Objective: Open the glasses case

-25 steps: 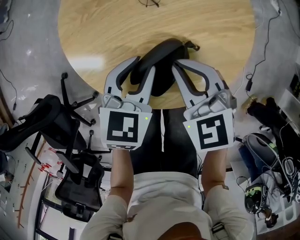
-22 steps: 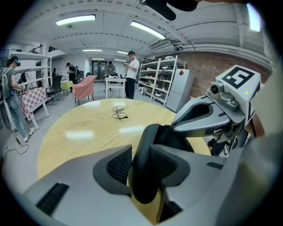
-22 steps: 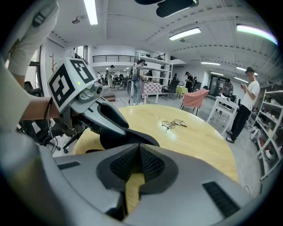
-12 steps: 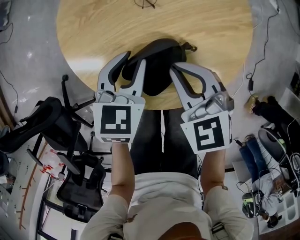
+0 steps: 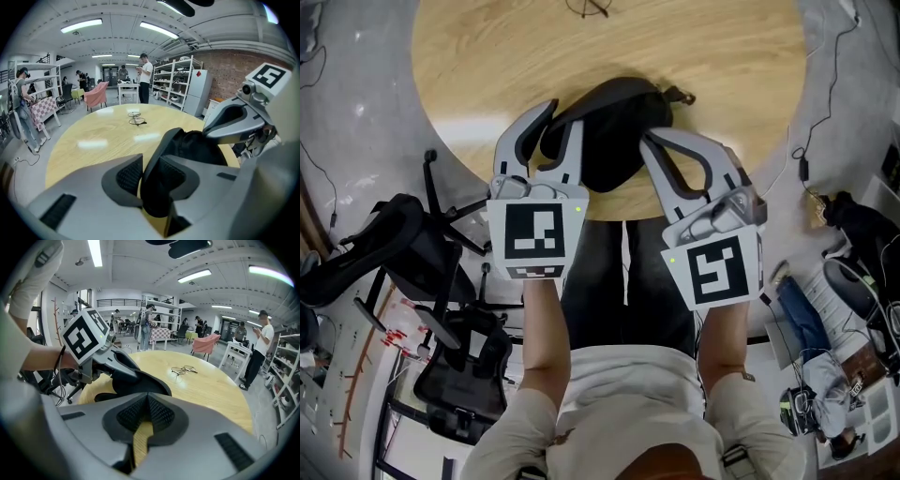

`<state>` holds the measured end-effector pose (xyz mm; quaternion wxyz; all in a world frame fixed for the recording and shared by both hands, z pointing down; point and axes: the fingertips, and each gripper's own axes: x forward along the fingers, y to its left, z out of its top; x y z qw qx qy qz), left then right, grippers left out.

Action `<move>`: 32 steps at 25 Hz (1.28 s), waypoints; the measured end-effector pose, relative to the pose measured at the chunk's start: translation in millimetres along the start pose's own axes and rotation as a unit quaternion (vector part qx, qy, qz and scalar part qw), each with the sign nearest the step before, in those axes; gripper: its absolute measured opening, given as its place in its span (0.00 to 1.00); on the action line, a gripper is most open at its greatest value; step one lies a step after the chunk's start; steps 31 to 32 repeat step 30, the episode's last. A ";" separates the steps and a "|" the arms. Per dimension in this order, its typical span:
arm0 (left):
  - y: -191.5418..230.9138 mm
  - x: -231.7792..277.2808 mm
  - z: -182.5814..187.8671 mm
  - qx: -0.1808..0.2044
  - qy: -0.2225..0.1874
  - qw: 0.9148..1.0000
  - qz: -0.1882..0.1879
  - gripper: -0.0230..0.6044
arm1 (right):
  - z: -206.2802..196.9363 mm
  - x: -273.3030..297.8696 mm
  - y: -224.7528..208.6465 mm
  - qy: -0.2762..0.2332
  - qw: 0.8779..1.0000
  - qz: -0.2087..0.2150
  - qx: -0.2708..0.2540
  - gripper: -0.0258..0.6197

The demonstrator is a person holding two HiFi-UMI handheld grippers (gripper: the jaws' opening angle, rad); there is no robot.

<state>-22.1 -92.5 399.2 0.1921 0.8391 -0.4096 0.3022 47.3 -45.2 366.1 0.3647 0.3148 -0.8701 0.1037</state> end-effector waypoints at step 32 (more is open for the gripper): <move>-1.1 -0.2 -1.4 -0.009 -0.001 1.000 -0.001 0.20 | -1.0 -2.4 0.6 -0.002 1.000 0.001 0.008 0.07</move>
